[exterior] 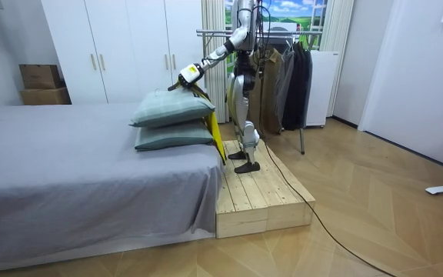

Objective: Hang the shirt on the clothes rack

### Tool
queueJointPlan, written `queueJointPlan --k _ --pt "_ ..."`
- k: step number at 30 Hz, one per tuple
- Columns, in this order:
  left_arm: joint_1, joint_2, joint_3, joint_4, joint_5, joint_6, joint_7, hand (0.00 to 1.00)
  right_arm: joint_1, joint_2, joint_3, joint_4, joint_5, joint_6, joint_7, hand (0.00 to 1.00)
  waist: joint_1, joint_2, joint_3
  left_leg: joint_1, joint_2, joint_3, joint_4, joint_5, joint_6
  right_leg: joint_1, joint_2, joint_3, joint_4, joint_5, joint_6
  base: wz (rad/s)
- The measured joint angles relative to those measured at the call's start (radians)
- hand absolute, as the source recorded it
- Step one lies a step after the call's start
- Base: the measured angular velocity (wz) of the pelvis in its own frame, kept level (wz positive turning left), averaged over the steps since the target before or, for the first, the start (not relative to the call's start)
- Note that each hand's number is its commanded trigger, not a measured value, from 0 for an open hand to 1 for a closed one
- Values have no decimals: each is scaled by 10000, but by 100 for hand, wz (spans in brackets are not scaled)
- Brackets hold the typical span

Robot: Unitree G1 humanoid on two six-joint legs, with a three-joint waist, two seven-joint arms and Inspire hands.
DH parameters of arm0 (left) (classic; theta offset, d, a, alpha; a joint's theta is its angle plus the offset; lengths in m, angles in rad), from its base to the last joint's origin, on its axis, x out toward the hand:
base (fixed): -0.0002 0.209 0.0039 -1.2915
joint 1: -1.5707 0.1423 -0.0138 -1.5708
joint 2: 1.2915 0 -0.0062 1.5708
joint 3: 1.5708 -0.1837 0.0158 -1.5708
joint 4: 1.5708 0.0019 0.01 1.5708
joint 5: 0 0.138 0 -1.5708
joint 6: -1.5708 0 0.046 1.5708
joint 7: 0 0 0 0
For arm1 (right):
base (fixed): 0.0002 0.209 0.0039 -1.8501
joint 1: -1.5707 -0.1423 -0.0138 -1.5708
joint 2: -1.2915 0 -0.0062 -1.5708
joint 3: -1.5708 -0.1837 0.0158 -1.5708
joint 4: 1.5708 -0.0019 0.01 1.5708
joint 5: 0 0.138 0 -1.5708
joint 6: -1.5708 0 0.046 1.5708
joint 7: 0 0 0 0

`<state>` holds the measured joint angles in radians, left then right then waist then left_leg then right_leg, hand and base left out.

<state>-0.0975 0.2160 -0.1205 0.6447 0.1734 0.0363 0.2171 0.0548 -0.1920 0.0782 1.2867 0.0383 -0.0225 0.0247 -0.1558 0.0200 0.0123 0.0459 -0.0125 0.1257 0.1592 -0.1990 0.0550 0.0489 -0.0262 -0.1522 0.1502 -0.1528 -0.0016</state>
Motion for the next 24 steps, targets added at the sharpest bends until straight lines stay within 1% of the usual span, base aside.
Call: queueJointPlan --k 2,3,8,11,13,14,15,16,17,18,19,21,22,24 --pt "32 23 5 -348 619 19 83 100 -6 10 -157 2 -1 21 35 0 -2 0 -2 -6 -1 -10 3 0 0 -1 -1 -18 4 0 0 0" --pt "32 51 9 -603 1145 23 90 100 -11 9 -239 5 1 31 104 0 3 -3 -5 -1 -2 -15 7 0 0 4 0 -20 9 0 0 0" --pt "81 100 -39 -1501 3034 26 110 100 -20 7 -238 123 145 19 121 0 -28 -12 -12 14 -7 -75 63 2 -1 74 -7 -128 10 1 0 3" --pt "168 102 -49 -1942 3749 29 114 100 -18 -15 -251 258 188 15 119 0 -20 -9 -14 18 -5 -74 72 2 -1 80 -6 -127 10 2 -1 0" --pt "264 115 -52 -2454 4259 42 116 100 -5 -20 -340 295 212 14 116 0 -29 -9 -14 13 -5 -82 82 2 -1 80 -6 -131 11 3 -1 0" --pt "302 125 -53 -2662 4298 38 121 100 -2 -20 -342 298 215 15 112 0 -30 -9 -14 12 -5 -82 82 2 -1 80 -7 -130 12 4 -1 0" --pt "341 160 -129 -3199 4308 19 198 100 -3 -19 -388 303 220 15 110 0 -31 -9 -15 10 -6 -91 82 2 -1 81 -7 -135 11 4 -1 0" --pt "346 272 -266 -3743 4344 -55 347 100 -27 -20 -463 302 216 15 110 0 -25 -1 -20 12 -7 -92 82 2 -1 92 -7 -142 11 4 -1 0" --pt "351 355 -328 -4005 4419 -129 425 100 -40 -19 -520 302 216 15 114 0 -27 3 -29 19 -6 -92 81 2 -1 101 -7 -144 10 4 -1 0" --pt "351 480 -404 -4442 4560 -330 567 100 -91 -41 -636 345 248 10 124 0 -40 15 -43 66 -6 -95 76 2 -1 141 -8 -157 7 4 -1 0" --pt "350 512 -406 -4750 4581 -504 642 100 -148 -98 -642 430 282 6 148 0 -59 28 -52 154 -6 -91 58 2 -1 218 -7 -155 1 3 0 0" --pt "349 518 -407 -5039 4589 -689 822 100 -203 -216 -643 441 286 -3 221 0 -69 39 -77 217 -2 -74 46 2 -1 271 -6 -155 1 3 1 0" --pt "349 523 -407 -5080 4590 -739 864 100 -229 -248 -643 444 287 -4 225 0 -73 38 -76 229 -2 -71 46 2 -1 282 -5 -155 1 3 1 0" --pt "360 525 -418 -5085 4591 -800 876 100 -261 -328 -643 447 286 -4 229 0 -68 -14 -45 348 4 -71 47 2 -2 397 2 -156 -4 2 2 0"
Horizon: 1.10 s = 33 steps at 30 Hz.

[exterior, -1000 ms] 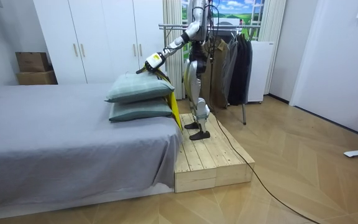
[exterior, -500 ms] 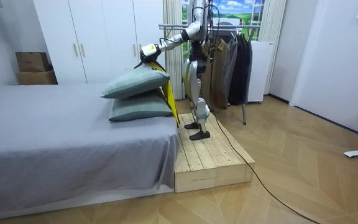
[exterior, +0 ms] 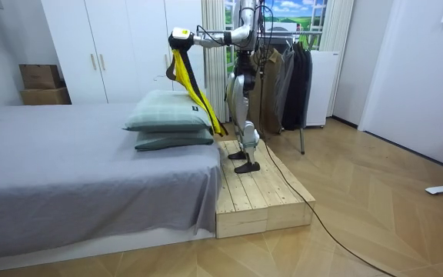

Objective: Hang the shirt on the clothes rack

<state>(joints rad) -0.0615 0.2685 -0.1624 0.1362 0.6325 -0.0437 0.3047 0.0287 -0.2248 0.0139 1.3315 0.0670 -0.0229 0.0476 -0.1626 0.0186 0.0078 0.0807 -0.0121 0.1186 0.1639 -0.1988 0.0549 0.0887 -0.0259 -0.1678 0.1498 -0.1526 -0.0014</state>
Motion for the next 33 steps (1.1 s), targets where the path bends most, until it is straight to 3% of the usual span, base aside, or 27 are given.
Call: queueJointPlan --k 8,19,23,28,30,33 --pt "0 149 2 -2 171 -3 -1 100 -45 -81 -94 77 -64 3 127 0 33 -121 -17 4 -6 -2 27 0 0 10 -5 5 -1 0 0 0" --pt "-1 194 2 -2 173 -85 -1 100 -112 -80 -147 305 110 3 187 0 33 -126 -16 2 -2 -14 -16 0 0 -5 2 14 -10 0 0 0" --pt "-3 384 1 -56 720 -173 15 100 -149 -79 -155 265 685 -60 187 0 9 -92 -5 14 -1 -8 -13 0 0 19 10 23 -7 2 -3 0" --pt "-3 666 -38 -957 1275 -718 445 100 -267 -81 -178 43 1641 -324 192 0 64 47 85 -7 -7 -81 -2 -1 0 14 2 38 -2 3 -2 0" --pt "-7 667 18 -1236 1476 -1046 740 100 -264 -60 -177 -435 1670 -325 192 0 79 99 85 -7 -6 -82 -14 -1 0 -6 3 33 6 3 -2 0" --pt "-105 684 29 -1308 1905 -1548 1101 100 -354 -69 -181 -1156 1672 -644 211 0 177 196 62 10 -3 -79 -13 0 0 -4 18 94 5 3 -2 -1"
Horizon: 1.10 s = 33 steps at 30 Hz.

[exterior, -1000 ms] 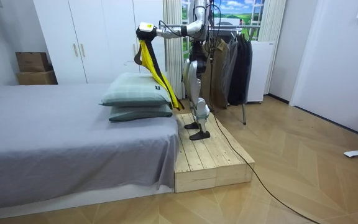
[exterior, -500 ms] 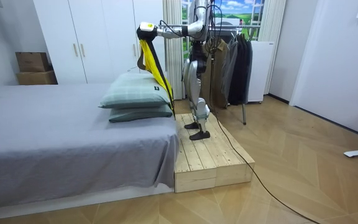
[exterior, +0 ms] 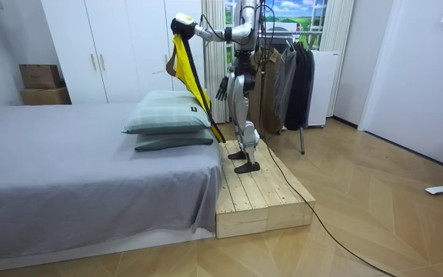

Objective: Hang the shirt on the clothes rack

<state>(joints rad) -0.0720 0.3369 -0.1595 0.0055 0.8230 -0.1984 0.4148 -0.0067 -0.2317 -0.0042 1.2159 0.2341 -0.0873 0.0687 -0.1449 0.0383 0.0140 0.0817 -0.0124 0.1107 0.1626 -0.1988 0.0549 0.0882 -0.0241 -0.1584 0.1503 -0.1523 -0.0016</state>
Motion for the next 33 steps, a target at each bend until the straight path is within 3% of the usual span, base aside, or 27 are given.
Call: queueJointPlan --k 5,11,18,25,30,33 --pt "-69 262 0 0 193 -300 130 100 -360 -4 -197 -1028 -196 -120 20 0 125 11 -8 2 -1 -24 15 1 -2 9 10 13 -5 0 0 1" --pt "-87 726 88 -600 293 -328 127 100 -210 -61 -186 -2904 -2184 -245 -189 0 309 -8 -19 -80 -6 -12 39 1 -2 -100 -6 -69 -5 -1 1 1" --pt "-244 885 109 -718 481 -349 139 100 -208 -157 -193 -4181 -3457 -472 -952 0 417 -13 -56 -28 -6 -18 73 2 -2 -19 -27 -85 0 -1 1 1" --pt "-241 862 105 -755 1321 -268 141 100 -124 -153 -150 -5540 -4250 -459 -1128 0 446 8 -141 -26 -7 1 91 2 -2 -10 -23 -65 17 0 1 0" --pt "-241 850 112 -1048 1315 -259 140 100 -123 -145 -142 -6049 -4222 -461 -1121 0 533 -11 -165 -3 -6 22 93 3 -3 -8 -20 -59 17 0 1 -1" --pt "-242 701 119 -1130 1318 -236 139 100 -120 -87 -40 -6245 -4104 -458 -1120 0 664 -20 -178 1 -2 24 98 3 -3 -10 -24 -58 22 1 1 -1"
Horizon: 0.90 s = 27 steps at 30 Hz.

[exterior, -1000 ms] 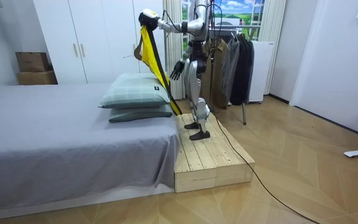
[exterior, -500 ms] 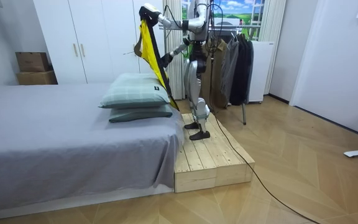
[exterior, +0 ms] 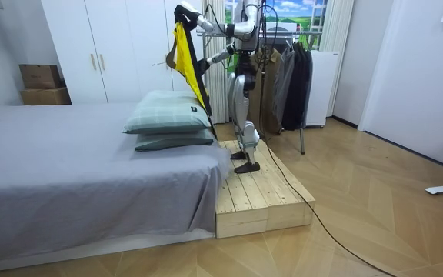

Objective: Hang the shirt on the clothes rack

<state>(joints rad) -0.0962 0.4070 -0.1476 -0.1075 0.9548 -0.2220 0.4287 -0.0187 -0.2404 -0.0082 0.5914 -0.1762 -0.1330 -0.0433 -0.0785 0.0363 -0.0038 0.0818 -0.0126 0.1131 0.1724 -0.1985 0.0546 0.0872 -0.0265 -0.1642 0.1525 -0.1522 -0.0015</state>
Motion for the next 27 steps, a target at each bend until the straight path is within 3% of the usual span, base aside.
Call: queueJointPlan --k 8,15,20,22,27 --pt "0 -5 2 -138 7 171 0 100 36 49 476 -1467 316 22 261 0 57 42 -12 -27 2 -34 -11 -2 0 47 -3 -68 5 0 0 0" --pt "-2 9 12 -526 203 184 76 100 32 101 731 -1761 748 20 473 0 87 278 2 -13 -2 -28 -29 -3 1 46 -5 -19 -2 0 0 0" --pt "-41 8 12 -526 198 84 150 100 12 106 1086 -1761 1925 20 632 0 91 371 79 -9 4 -7 -33 -3 1 50 -2 -54 -8 0 0 0" --pt "-282 10 12 -526 194 -59 150 100 11 104 1125 -1761 2440 20 708 0 199 351 145 -22 3 -3 -39 -3 1 26 -2 -50 -6 0 1 0" --pt "-766 13 11 -578 227 -113 196 100 -41 86 1170 -1760 3581 20 839 0 386 316 171 -24 -2 -31 -63 -3 1 0 -2 1 -24 -1 2 0"
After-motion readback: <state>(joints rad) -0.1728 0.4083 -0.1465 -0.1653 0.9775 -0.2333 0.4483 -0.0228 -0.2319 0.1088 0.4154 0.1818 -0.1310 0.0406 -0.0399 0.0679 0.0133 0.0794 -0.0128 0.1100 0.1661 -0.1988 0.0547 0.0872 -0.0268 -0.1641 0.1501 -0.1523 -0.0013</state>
